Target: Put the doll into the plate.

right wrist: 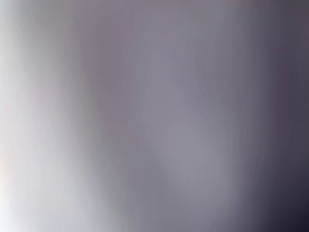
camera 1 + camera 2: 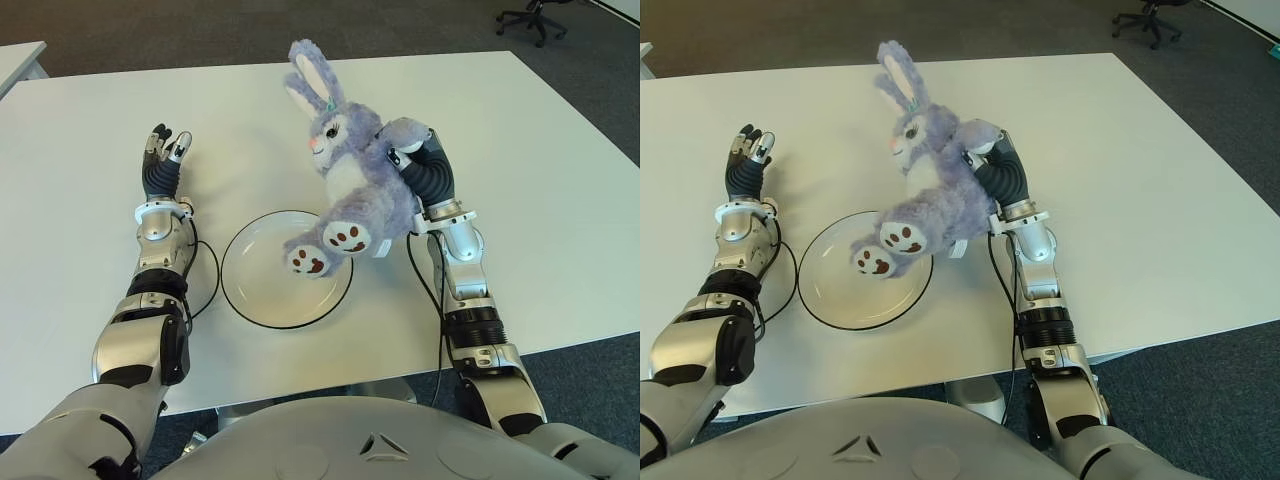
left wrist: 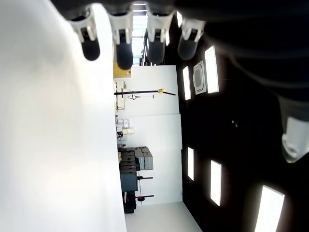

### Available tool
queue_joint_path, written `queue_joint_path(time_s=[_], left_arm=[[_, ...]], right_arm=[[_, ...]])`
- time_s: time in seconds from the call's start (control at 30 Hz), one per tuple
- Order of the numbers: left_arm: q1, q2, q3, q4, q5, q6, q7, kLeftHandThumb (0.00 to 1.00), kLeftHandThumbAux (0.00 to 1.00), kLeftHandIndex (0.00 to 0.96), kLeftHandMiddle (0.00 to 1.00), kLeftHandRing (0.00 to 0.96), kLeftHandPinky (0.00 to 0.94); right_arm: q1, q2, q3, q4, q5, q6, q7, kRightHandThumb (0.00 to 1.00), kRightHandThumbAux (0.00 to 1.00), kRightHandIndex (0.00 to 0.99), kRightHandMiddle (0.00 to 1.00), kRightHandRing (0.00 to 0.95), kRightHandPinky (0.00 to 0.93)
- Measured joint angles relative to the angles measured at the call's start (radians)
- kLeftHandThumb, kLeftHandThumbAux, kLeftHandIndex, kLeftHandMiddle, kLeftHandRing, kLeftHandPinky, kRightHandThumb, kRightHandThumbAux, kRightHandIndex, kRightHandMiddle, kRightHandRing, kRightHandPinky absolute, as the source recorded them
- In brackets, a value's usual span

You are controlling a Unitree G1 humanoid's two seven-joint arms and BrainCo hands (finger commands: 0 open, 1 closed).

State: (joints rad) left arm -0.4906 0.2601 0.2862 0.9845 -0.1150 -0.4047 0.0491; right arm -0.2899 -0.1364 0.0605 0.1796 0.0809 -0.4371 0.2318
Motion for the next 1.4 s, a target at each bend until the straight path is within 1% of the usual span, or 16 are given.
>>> queue_joint_path(time_s=[0.1, 0.13, 0.23, 0.4, 0.73, 0.87, 0.9, 1.0, 1.1, 1.2, 1.4], left_arm=[[0.000, 0.000, 0.000, 0.000, 0.000, -0.002, 0.000, 0.000, 0.470, 0.000, 0.084, 0.100, 0.085], [0.000, 0.000, -0.001, 0.001, 0.000, -0.002, 0.001, 0.000, 0.473, 0.000, 0.091, 0.107, 0.090], [0.000, 0.000, -0.001, 0.001, 0.000, -0.002, 0.004, 0.000, 0.479, 0.000, 0.099, 0.115, 0.084], [-0.001, 0.000, -0.001, 0.002, 0.000, -0.002, 0.010, 0.000, 0.477, 0.000, 0.107, 0.120, 0.064], [-0.001, -0.001, -0.001, 0.003, 0.000, -0.005, 0.010, 0.000, 0.475, 0.000, 0.097, 0.109, 0.083], [-0.002, -0.001, -0.001, 0.003, -0.001, -0.005, 0.013, 0.000, 0.473, 0.000, 0.092, 0.104, 0.074], [-0.002, -0.002, -0.001, 0.003, -0.001, -0.005, 0.013, 0.000, 0.472, 0.000, 0.090, 0.101, 0.092], [-0.002, -0.003, -0.001, 0.003, 0.000, -0.005, 0.013, 0.000, 0.471, 0.000, 0.087, 0.098, 0.104], [-0.002, -0.003, -0.002, 0.003, 0.000, -0.007, 0.014, 0.000, 0.469, 0.000, 0.084, 0.097, 0.117], [-0.002, -0.004, -0.004, 0.003, 0.000, -0.011, 0.014, 0.000, 0.474, 0.000, 0.086, 0.102, 0.129], [-0.002, -0.007, -0.011, 0.003, 0.000, -0.013, 0.025, 0.004, 0.484, 0.000, 0.092, 0.110, 0.133]], right_arm=[[0.000, 0.002, 0.001, 0.000, -0.001, 0.002, 0.000, 0.851, 0.666, 0.410, 0.583, 0.727, 0.693], [-0.001, 0.004, 0.002, 0.000, -0.002, 0.002, 0.000, 0.851, 0.666, 0.411, 0.585, 0.735, 0.711], [-0.004, 0.011, 0.005, 0.003, -0.009, 0.001, -0.005, 0.851, 0.665, 0.412, 0.587, 0.746, 0.726], [-0.010, 0.022, 0.009, 0.013, -0.025, -0.003, -0.013, 0.852, 0.664, 0.415, 0.589, 0.752, 0.725], [-0.022, 0.033, 0.019, 0.030, -0.025, -0.007, 0.005, 0.852, 0.666, 0.412, 0.590, 0.740, 0.692], [-0.025, 0.035, 0.020, 0.037, -0.025, -0.008, 0.013, 0.851, 0.666, 0.411, 0.590, 0.739, 0.695], [-0.026, 0.036, 0.021, 0.040, -0.025, -0.009, 0.014, 0.851, 0.667, 0.408, 0.586, 0.735, 0.688], [-0.028, 0.037, 0.022, 0.045, -0.026, -0.013, 0.015, 0.850, 0.668, 0.404, 0.581, 0.732, 0.685], [-0.030, 0.038, 0.024, 0.048, -0.031, -0.015, 0.015, 0.849, 0.669, 0.402, 0.579, 0.738, 0.722], [-0.030, 0.039, 0.025, 0.049, -0.039, -0.016, 0.014, 0.850, 0.668, 0.404, 0.584, 0.746, 0.740], [-0.031, 0.041, 0.030, 0.050, -0.047, -0.019, 0.007, 0.850, 0.667, 0.407, 0.587, 0.745, 0.729]])
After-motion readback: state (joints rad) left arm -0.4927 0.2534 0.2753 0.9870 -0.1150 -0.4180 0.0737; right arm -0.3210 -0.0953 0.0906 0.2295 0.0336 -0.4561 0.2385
